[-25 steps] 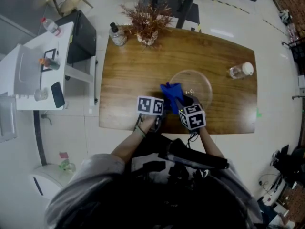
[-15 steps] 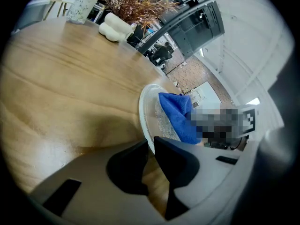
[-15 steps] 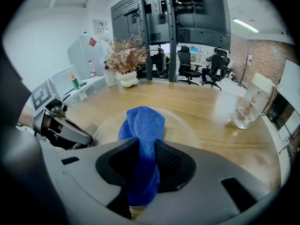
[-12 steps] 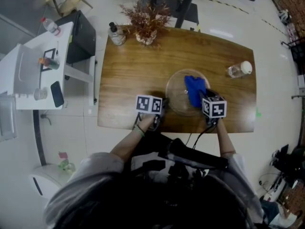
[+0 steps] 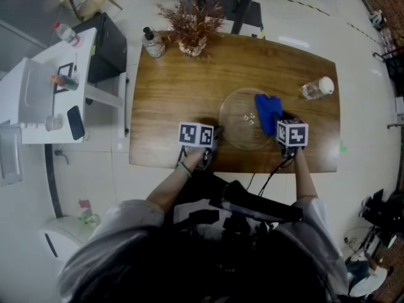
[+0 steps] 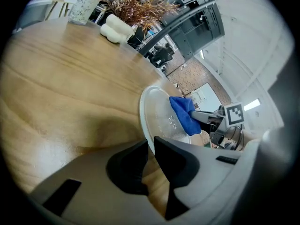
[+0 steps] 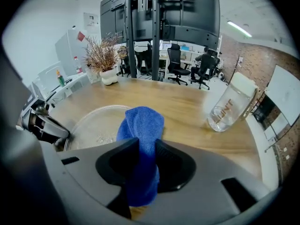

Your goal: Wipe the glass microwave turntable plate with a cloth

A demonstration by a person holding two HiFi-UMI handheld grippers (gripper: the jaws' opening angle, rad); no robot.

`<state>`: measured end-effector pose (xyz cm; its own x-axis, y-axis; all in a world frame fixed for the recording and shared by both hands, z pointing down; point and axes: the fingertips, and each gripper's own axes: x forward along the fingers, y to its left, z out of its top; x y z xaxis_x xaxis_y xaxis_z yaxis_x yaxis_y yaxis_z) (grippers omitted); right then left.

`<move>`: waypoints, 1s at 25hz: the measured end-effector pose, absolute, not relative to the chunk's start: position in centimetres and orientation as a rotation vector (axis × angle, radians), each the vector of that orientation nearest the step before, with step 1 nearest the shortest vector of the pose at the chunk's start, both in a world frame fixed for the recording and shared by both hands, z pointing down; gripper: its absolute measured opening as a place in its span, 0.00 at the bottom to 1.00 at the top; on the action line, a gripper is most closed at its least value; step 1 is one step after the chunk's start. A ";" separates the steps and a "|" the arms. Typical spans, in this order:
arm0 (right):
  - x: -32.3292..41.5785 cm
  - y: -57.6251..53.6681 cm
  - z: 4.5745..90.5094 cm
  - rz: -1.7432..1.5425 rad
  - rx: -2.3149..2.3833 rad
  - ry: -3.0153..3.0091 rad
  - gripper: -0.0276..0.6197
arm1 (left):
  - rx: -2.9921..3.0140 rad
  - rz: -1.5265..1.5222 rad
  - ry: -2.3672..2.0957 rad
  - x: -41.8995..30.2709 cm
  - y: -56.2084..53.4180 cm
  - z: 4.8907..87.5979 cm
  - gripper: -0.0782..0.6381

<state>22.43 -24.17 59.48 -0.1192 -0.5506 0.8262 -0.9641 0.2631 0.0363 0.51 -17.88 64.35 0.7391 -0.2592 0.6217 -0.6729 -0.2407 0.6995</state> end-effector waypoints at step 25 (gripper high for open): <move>7.9 -13.6 59.3 0.755 1.202 -1.987 0.23 | 1.826 0.483 -0.761 0.2 -18.0 64.4 0.16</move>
<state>7.89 -13.55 59.32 -0.3377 -0.5080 0.7924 -0.9059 0.4040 -0.1271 0.24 -18.03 64.40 0.7163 -0.2735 0.6420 -0.6973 -0.2463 0.6731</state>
